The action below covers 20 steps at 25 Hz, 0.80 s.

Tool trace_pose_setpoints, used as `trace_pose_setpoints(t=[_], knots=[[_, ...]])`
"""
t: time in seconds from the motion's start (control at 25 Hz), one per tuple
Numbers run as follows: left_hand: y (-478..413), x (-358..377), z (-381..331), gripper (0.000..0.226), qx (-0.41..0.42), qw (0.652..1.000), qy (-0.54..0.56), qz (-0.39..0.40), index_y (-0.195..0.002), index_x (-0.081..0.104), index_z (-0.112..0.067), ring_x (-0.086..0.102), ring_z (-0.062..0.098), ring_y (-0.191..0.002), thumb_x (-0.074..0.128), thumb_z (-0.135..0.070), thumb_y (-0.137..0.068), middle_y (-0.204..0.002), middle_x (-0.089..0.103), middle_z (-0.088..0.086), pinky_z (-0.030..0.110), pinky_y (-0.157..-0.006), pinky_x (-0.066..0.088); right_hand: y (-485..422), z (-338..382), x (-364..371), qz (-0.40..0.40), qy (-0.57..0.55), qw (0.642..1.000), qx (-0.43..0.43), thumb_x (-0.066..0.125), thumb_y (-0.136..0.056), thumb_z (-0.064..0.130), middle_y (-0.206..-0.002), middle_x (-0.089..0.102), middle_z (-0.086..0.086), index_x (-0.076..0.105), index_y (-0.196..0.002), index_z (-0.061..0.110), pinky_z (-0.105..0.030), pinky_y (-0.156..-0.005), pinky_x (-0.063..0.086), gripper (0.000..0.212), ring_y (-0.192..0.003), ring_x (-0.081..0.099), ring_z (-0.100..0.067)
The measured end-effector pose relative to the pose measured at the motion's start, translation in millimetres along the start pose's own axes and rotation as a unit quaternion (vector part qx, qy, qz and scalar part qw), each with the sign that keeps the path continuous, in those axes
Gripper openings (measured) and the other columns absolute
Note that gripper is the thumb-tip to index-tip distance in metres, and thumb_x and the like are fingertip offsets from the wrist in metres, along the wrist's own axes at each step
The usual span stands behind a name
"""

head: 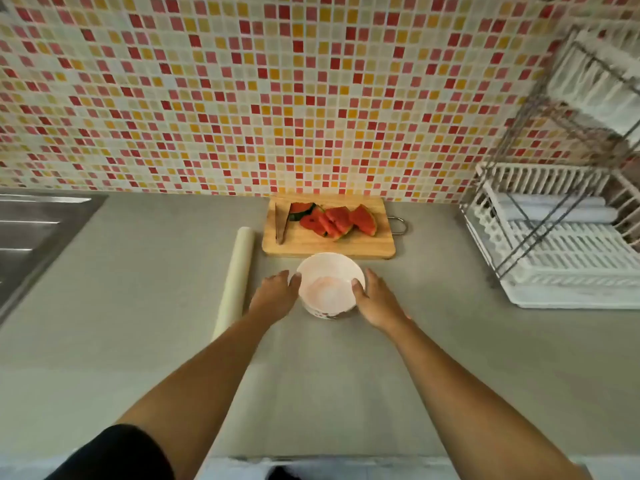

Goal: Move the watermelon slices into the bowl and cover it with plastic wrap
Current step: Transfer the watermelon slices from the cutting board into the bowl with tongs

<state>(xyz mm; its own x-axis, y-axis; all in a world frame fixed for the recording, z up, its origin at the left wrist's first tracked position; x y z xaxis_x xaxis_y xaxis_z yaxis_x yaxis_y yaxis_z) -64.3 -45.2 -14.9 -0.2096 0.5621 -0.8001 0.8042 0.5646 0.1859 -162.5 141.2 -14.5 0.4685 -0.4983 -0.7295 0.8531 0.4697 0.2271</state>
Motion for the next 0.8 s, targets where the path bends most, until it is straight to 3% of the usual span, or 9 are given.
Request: trace_pose_setpoints(t=[0.08, 0.2, 0.28, 0.4, 0.48, 0.56, 0.68, 0.8], knots=[[-11.5, 8.1, 6.7, 0.052, -0.028, 0.999, 0.034, 0.002, -0.115, 0.055, -0.004, 0.056, 0.041, -0.107, 0.024, -0.043, -0.100, -0.116, 0.062, 0.024, 0.037, -0.080, 0.040, -12.8, -2.9, 5.3, -0.027, -0.027, 0.999, 0.020, 0.035, -0.098, 0.039, -0.144, 0.042, -0.016, 0.031, -0.143, 0.011, -0.034, -0.102, 0.029, 0.053, -0.134, 0.034, -0.032], [-16.6, 22.2, 7.6, 0.053, -0.039, 0.994, 0.104, 0.016, -0.122, 0.054, -0.004, 0.060, 0.043, -0.099, 0.022, -0.040, -0.100, -0.116, 0.061, 0.025, 0.039, -0.089, 0.049, -19.6, -6.7, 10.8, -0.063, -0.038, 0.996, 0.042, 0.030, -0.099, 0.035, -0.141, 0.048, -0.013, 0.036, -0.140, 0.013, -0.031, -0.094, 0.032, 0.047, -0.132, 0.038, -0.030], [-21.7, 28.2, 10.9, 0.051, -0.049, 0.990, 0.134, 0.011, -0.122, 0.056, -0.004, 0.059, 0.041, -0.103, 0.025, -0.037, -0.101, -0.115, 0.062, 0.026, 0.035, -0.090, 0.047, -25.7, -10.8, 11.7, -0.081, -0.047, 0.994, 0.057, 0.029, -0.100, 0.032, -0.134, 0.054, -0.014, 0.042, -0.136, 0.013, -0.033, -0.088, 0.035, 0.043, -0.124, 0.045, -0.032], [-27.7, 31.5, 10.6, 0.045, -0.041, 0.992, 0.122, -0.006, -0.111, 0.061, 0.000, 0.056, 0.039, -0.103, 0.027, -0.029, -0.102, -0.110, 0.065, 0.026, 0.028, -0.074, 0.035, -28.5, -16.6, 14.8, -0.119, -0.086, 0.987, 0.067, 0.029, -0.100, 0.029, -0.121, 0.061, -0.015, 0.051, -0.126, 0.013, -0.033, -0.080, 0.036, 0.037, -0.114, 0.052, -0.034], [-33.2, 29.3, 8.8, 0.044, -0.038, 0.990, 0.137, -0.018, -0.104, 0.063, 0.001, 0.058, 0.039, -0.099, 0.028, -0.027, -0.101, -0.105, 0.066, 0.027, 0.031, -0.076, 0.042, -32.5, -18.2, 13.1, -0.136, -0.114, 0.981, 0.073, 0.030, -0.100, 0.028, -0.115, 0.063, -0.014, 0.054, -0.119, 0.013, -0.031, -0.074, 0.033, 0.035, -0.108, 0.056, -0.034], [-42.5, 28.5, 8.7, 0.046, -0.047, 0.987, 0.151, -0.016, -0.102, 0.063, 0.000, 0.061, 0.038, -0.091, 0.028, -0.029, -0.101, -0.100, 0.066, 0.025, 0.037, -0.081, 0.051, -43.5, -19.0, 11.7, -0.122, -0.130, 0.981, 0.081, 0.029, -0.099, 0.031, -0.115, 0.063, -0.012, 0.054, -0.119, 0.016, -0.028, -0.074, 0.030, 0.035, -0.107, 0.056, -0.032], [-55.4, 29.8, 8.0, 0.046, -0.063, 0.984, 0.166, -0.013, -0.103, 0.064, -0.003, 0.061, 0.021, -0.069, 0.028, -0.033, -0.100, -0.091, 0.064, 0.015, 0.030, -0.067, 0.054, -58.4, -20.6, 10.0, -0.101, -0.148, 0.980, 0.083, 0.029, -0.099, 0.033, -0.118, 0.063, -0.012, 0.054, -0.121, 0.019, -0.033, -0.081, 0.036, 0.036, -0.110, 0.056, -0.033], [-59.2, 32.7, 7.0, 0.045, -0.072, 0.981, 0.178, -0.010, -0.105, 0.064, -0.006, 0.063, 0.029, -0.078, 0.029, -0.034, -0.100, -0.095, 0.065, 0.016, 0.041, -0.076, 0.056, -63.6, -25.0, 11.2, -0.099, -0.167, 0.978, 0.080, 0.030, -0.099, 0.033, -0.118, 0.064, -0.012, 0.056, -0.117, 0.018, -0.032, -0.079, 0.035, 0.035, -0.110, 0.055, -0.033]])
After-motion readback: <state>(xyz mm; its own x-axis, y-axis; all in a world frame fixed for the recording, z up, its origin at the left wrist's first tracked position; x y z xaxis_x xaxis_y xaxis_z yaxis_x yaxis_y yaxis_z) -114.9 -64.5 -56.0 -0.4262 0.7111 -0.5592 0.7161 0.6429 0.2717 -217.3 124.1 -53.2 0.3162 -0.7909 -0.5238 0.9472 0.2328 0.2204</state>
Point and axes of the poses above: each hand's wrist, its own y-axis away from the middle knuckle, its own x-axis out of the palm, z = x × y, the point moved 8 cm from there along -y, towards the middle knuckle
